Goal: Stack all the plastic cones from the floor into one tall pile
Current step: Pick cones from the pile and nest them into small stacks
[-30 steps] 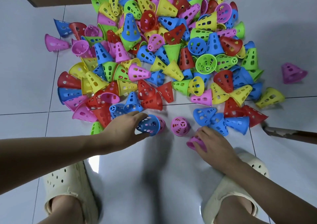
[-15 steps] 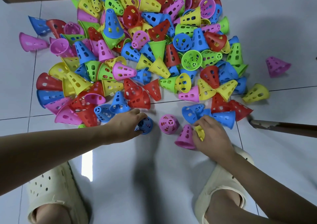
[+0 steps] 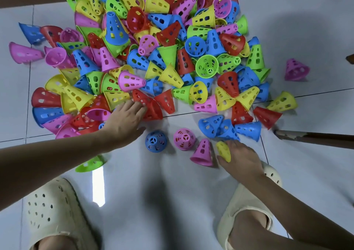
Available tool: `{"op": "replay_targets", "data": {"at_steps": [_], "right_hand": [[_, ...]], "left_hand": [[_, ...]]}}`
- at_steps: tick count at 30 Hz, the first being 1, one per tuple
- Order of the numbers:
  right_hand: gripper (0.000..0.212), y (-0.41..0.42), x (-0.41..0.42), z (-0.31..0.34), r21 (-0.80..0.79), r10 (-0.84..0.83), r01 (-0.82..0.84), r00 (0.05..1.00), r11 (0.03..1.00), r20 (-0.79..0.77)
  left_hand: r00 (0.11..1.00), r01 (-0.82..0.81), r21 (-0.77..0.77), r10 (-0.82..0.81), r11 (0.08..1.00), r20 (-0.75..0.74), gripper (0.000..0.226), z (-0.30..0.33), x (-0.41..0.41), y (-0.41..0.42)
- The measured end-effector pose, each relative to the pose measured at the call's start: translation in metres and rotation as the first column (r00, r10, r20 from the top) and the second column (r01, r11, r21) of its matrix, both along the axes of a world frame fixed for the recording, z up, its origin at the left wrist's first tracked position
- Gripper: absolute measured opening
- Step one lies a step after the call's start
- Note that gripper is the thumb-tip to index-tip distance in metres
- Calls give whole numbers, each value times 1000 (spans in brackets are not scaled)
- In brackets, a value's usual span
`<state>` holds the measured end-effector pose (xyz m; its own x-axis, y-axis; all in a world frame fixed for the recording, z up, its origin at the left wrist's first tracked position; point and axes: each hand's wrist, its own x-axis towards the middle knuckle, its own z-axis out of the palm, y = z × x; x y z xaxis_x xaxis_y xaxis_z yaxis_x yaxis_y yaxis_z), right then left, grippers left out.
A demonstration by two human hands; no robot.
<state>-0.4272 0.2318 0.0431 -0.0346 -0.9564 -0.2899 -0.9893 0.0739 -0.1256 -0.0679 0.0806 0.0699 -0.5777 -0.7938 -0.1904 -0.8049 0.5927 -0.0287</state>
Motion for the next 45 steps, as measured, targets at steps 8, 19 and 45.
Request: {"op": "replay_targets", "data": {"at_steps": [8,19,45], "right_hand": [[37,-18,14,33,77,-290,282,889,956,354],[53,-41,51,65,-77,-75,194,671,978,737],[40,-57,75,16,157,-87,-19,765,987,638]], "left_hand": [[995,-100,85,99,991,21,70,-12,-15,-4],[922,-342,285,379,895,-85,51,-7,-38,-10],[907,-6,383,166,924,-387,67,50,28,23]]}}
